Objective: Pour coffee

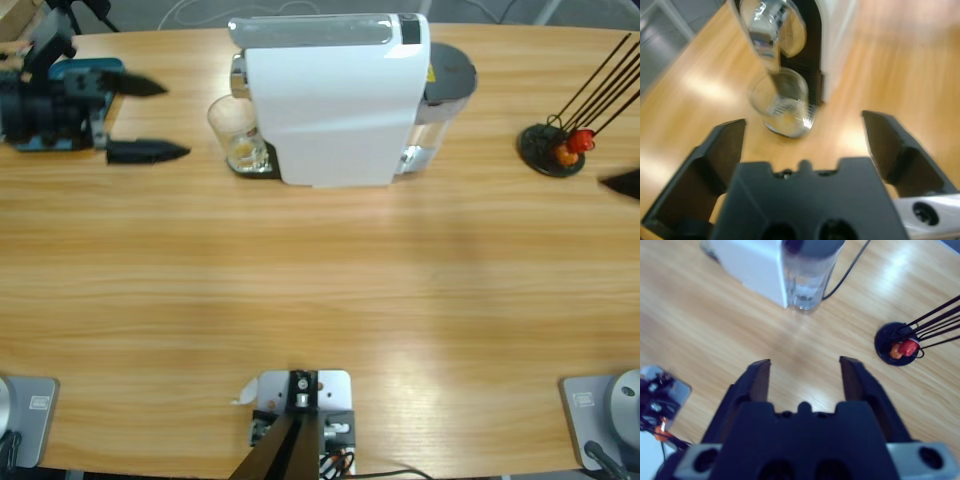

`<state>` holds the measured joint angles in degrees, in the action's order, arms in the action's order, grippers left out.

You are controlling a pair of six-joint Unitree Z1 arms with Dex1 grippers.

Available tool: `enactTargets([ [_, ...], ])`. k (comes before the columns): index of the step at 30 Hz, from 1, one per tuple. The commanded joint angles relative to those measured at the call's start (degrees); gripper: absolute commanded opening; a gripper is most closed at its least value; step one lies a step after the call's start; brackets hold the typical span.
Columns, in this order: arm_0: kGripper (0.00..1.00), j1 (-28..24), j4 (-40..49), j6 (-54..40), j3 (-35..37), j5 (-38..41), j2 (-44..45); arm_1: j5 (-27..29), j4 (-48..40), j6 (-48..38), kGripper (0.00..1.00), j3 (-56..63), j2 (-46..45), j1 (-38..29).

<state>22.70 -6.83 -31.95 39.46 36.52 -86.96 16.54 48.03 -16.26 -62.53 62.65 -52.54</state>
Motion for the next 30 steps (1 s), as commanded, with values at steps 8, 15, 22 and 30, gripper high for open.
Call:
enactTargets([
  [8,1.0,4.84,7.33,26.4,-14.28,-32.0,30.57,-14.98,0.82,8.96,0.0,-36.15,36.11,16.93],
  [15,1.0,7.21,6.39,26.01,-11.73,-27.53,21.06,-16.47,4.34,8.17,0.0,-42.88,43.18,19.13],
  [22,1.0,7.25,3.77,25.54,-12.68,-27.25,19.16,-17.33,4.29,8.07,0.0,-44.31,44.05,19.11],
  [30,1.0,7.27,3.07,25.01,-12.82,-27.39,18.09,-17.53,6.34,7.59,0.0,-43.73,43.53,18.11],
])
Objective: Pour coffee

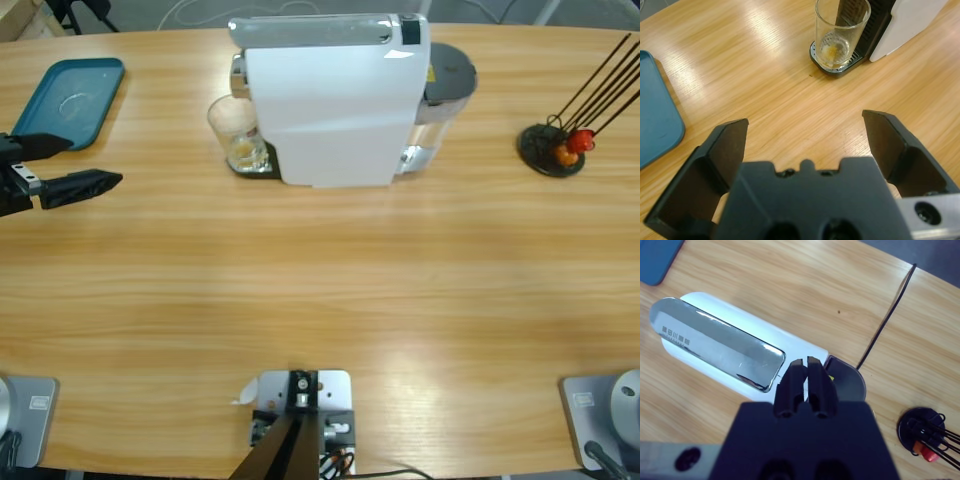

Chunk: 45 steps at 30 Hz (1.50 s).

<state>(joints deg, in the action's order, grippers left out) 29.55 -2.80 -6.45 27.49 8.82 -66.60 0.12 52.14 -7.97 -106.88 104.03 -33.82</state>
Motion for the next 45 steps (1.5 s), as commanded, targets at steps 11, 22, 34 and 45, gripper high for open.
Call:
enactTargets([
  [11,1.0,0.42,-1.5,-0.76,-0.85,0.24,-3.12,-3.27,3.61,-1.26,0.0,0.01,3.55,-0.89],
  [22,1.0,0.42,-1.5,-0.76,-0.85,0.1,-2.94,-3.17,3.84,-1.18,0.0,-1.2,5.23,-0.89],
  [34,1.0,0.4,-1.59,-0.76,-0.82,0.01,-3.36,-2.94,3.91,-0.74,0.0,0.33,5.06,-0.28],
  [45,1.0,0.42,-1.59,-0.76,-0.85,-0.11,-3.36,-2.76,3.4,-0.56,0.0,0.45,5.04,0.34],
])
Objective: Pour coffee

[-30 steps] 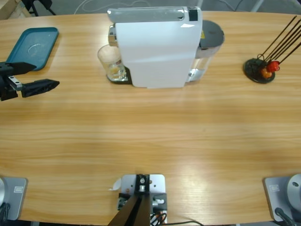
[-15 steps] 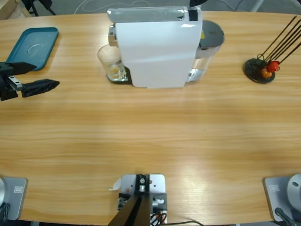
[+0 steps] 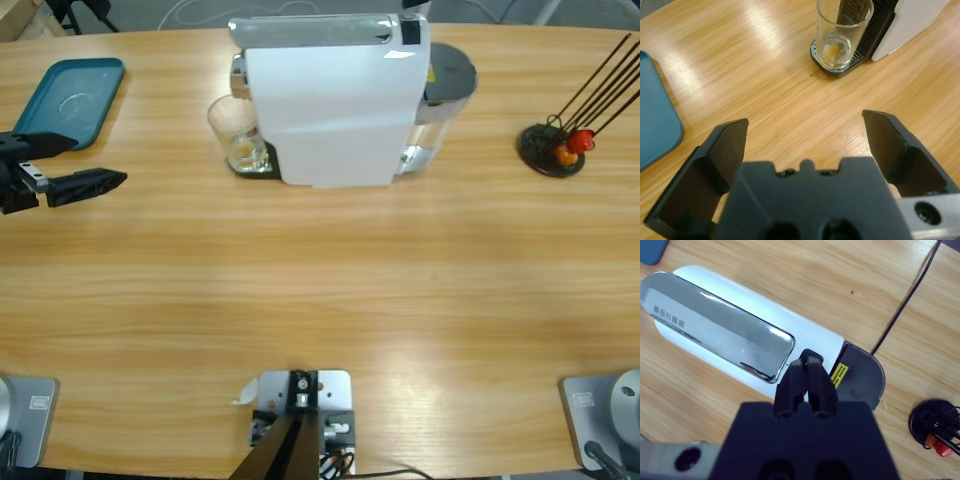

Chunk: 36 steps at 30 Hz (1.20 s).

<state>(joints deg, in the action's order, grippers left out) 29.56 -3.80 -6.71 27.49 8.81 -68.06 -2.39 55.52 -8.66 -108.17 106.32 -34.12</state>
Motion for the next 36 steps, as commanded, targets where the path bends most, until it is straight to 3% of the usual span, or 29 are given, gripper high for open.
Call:
enactTargets([
  [1,1.0,0.41,-0.59,-0.5,-0.85,-0.11,-1.9,-0.19,0.02,0.14,0.0,1.77,2.81,0.65],
  [33,1.0,0.38,-1.38,-0.58,-1.07,-0.2,-2.39,0.23,-2.47,1.05,0.0,7.15,1.26,1.06],
  [34,1.0,0.4,-1.38,-0.58,-1.12,-0.2,-2.34,0.85,-1.73,1.75,0.36,5.02,0.03,0.67],
  [35,1.0,0.41,-1.38,-0.58,-1.12,-0.2,-2.36,1.18,-0.89,2.44,0.916,3.0,-0.95,0.3],
  [36,1.0,0.4,-1.49,-0.58,-1.12,-0.2,-2.48,1.35,-0.01,2.91,0.999,1.15,-2.01,0.02],
])
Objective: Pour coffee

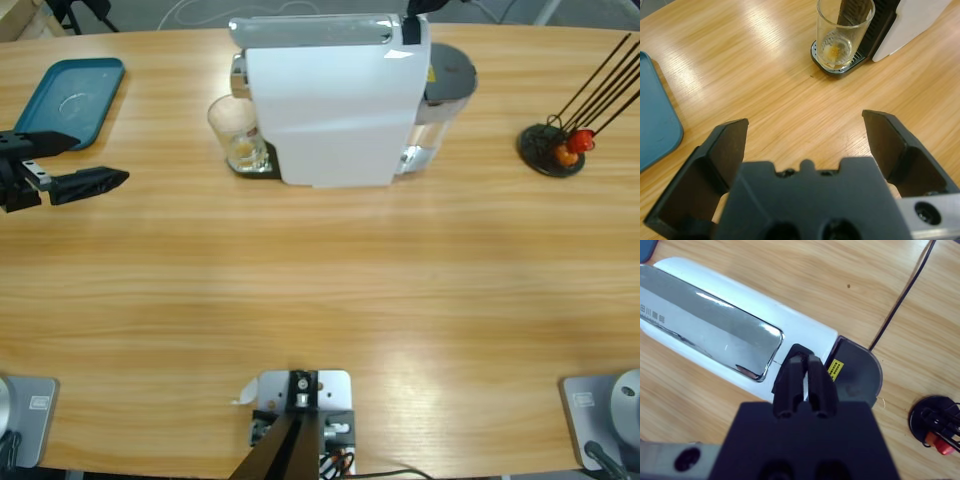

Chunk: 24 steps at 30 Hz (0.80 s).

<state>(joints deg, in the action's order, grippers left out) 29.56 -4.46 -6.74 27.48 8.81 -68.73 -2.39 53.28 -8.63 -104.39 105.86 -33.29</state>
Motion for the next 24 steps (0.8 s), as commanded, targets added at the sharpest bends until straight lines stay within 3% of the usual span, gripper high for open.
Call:
enactTargets([
  [1,1.0,0.41,-0.95,-0.56,-1.14,-0.19,-1.85,1.44,2.44,2.9,1.0,-3.59,-2.73,-1.1],
  [13,1.0,0.41,-1.75,-0.73,-1.36,0.42,-3.73,2.65,5.34,-5.47,1.0,-2.7,-5.58,-3.17],
  [24,1.0,0.59,-2.31,-0.73,-1.89,1.04,-4.22,3.62,7.49,-5.58,1.0,-3.54,-5.75,-3.19],
])
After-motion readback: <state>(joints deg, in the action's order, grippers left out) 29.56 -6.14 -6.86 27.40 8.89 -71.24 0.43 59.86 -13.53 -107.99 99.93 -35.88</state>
